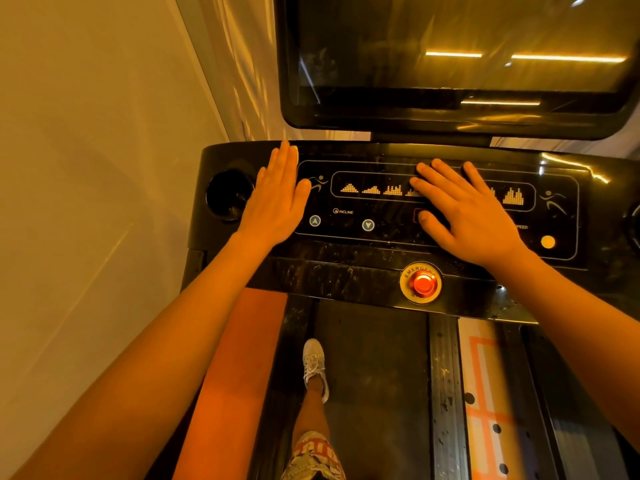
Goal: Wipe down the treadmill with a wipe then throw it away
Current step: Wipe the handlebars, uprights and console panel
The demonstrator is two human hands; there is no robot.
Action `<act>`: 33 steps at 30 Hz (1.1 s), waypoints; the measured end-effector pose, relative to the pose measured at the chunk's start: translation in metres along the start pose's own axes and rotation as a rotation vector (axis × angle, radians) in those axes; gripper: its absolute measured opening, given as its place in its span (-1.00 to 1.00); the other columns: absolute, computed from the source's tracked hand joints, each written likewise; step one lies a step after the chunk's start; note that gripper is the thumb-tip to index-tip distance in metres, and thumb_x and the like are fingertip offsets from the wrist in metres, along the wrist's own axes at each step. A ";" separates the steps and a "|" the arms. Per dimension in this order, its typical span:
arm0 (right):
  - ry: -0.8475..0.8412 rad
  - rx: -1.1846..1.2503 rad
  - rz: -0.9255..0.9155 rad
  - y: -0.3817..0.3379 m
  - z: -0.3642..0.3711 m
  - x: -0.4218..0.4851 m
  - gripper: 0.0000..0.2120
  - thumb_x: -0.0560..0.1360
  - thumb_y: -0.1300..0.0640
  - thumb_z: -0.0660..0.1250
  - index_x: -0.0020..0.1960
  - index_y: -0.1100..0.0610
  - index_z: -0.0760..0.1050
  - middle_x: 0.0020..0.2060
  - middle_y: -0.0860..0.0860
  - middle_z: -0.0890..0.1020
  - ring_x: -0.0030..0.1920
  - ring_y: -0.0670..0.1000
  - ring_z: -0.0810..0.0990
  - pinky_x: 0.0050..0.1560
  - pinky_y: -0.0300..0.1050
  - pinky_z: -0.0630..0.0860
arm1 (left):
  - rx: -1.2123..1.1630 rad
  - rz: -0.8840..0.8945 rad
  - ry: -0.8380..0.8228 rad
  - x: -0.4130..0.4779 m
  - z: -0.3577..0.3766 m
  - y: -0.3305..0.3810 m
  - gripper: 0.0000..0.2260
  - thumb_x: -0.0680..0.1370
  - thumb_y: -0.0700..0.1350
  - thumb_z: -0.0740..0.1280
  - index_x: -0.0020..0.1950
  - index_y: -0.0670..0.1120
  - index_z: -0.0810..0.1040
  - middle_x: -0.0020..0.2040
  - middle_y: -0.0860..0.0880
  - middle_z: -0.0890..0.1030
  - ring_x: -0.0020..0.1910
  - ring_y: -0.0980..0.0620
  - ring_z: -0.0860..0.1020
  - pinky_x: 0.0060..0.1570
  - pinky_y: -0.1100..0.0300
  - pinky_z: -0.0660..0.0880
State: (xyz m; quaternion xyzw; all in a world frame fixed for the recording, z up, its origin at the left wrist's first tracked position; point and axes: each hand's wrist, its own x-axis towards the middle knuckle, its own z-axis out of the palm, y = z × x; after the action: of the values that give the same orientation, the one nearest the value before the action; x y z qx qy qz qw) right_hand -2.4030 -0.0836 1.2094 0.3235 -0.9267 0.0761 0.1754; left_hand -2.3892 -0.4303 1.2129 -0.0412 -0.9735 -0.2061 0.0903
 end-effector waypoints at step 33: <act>-0.005 -0.002 0.012 -0.002 -0.001 0.000 -0.45 0.69 -0.16 0.04 0.62 0.02 0.22 0.62 0.03 0.22 0.64 0.04 0.05 0.63 0.22 -0.09 | -0.057 -0.016 0.100 -0.023 0.015 0.007 -0.45 0.75 -0.01 0.03 0.69 -0.08 -0.09 0.69 -0.05 -0.11 0.64 0.03 -0.17 0.61 -0.01 -0.14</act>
State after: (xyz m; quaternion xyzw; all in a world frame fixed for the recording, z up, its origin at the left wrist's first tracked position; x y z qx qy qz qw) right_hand -2.4016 -0.0852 1.2108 0.3179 -0.9291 0.0754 0.1732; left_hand -2.3686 -0.4186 1.1981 -0.0258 -0.9618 -0.2362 0.1360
